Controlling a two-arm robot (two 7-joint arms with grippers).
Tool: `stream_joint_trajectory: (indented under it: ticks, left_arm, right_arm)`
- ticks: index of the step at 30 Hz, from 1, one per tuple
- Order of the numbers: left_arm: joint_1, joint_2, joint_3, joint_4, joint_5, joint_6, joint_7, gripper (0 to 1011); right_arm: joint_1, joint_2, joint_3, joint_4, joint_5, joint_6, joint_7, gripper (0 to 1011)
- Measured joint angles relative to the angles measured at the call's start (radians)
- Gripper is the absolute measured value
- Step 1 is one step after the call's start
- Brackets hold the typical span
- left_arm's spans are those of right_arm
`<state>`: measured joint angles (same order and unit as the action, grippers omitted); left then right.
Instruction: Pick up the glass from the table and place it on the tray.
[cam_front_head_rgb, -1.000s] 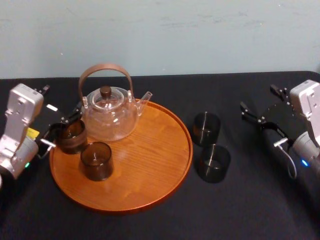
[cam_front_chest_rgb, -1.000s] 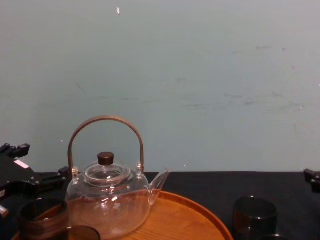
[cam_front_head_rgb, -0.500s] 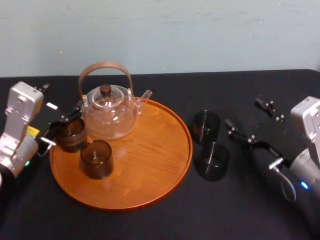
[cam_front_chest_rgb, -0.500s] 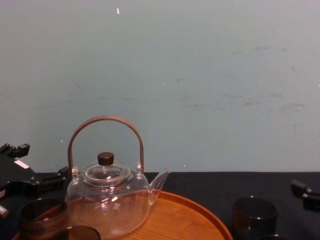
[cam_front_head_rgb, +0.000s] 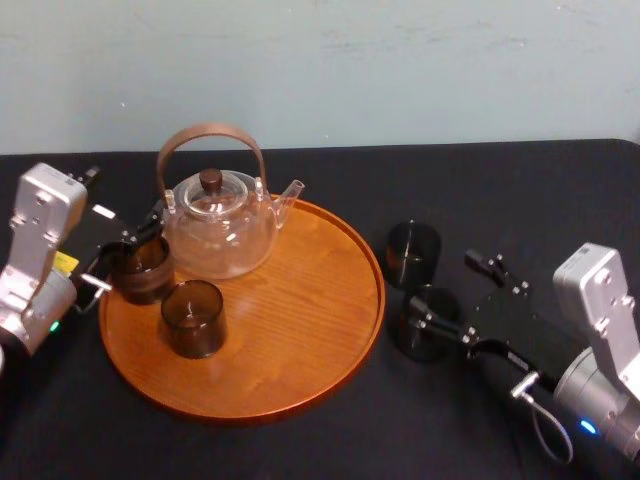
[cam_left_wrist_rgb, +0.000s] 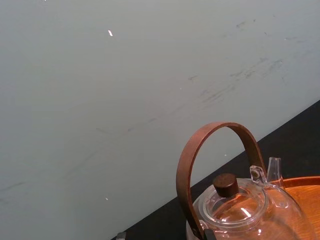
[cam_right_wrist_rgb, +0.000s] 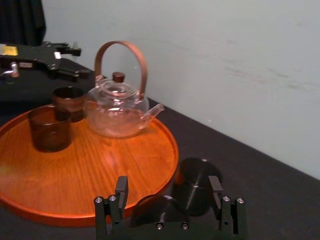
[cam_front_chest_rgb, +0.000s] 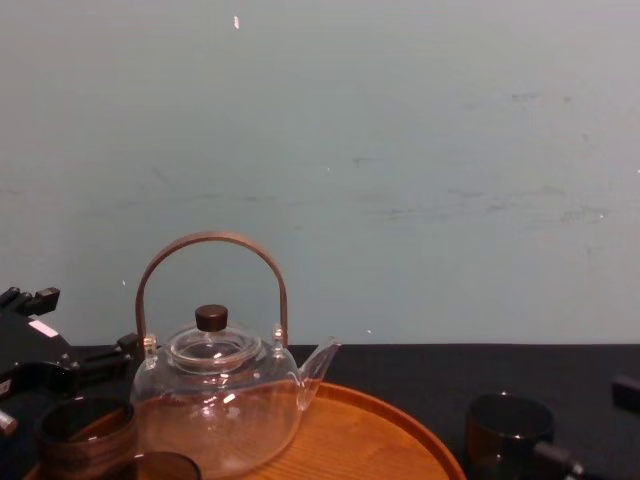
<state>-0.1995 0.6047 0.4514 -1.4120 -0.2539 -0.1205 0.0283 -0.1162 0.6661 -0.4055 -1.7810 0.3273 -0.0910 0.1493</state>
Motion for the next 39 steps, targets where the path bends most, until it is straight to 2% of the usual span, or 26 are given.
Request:
stream_joint_trajectory:
  ticks: [8, 18, 25, 39]
  left_arm:
    - [0.0, 0.0, 0.0, 0.0, 0.0, 0.0, 0.0, 1001]
    - [0.0, 0.0, 0.0, 0.0, 0.0, 0.0, 0.0, 1001]
    - [0.0, 0.0, 0.0, 0.0, 0.0, 0.0, 0.0, 1001]
    - [0.0, 0.0, 0.0, 0.0, 0.0, 0.0, 0.0, 1001]
  right_arm:
    - [-0.026, -0.011, 0.005, -0.001, -0.003, 0.016, 0.018, 1002]
    - [-0.065, -0.019, 0.057, -0.004, 0.004, 0.025, 0.014, 1002]
    - [-0.083, -0.032, 0.076, 0.007, 0.011, 0.029, 0.026, 1002]
    - [-0.079, -0.069, 0.086, 0.057, 0.01, 0.044, 0.074, 1002]
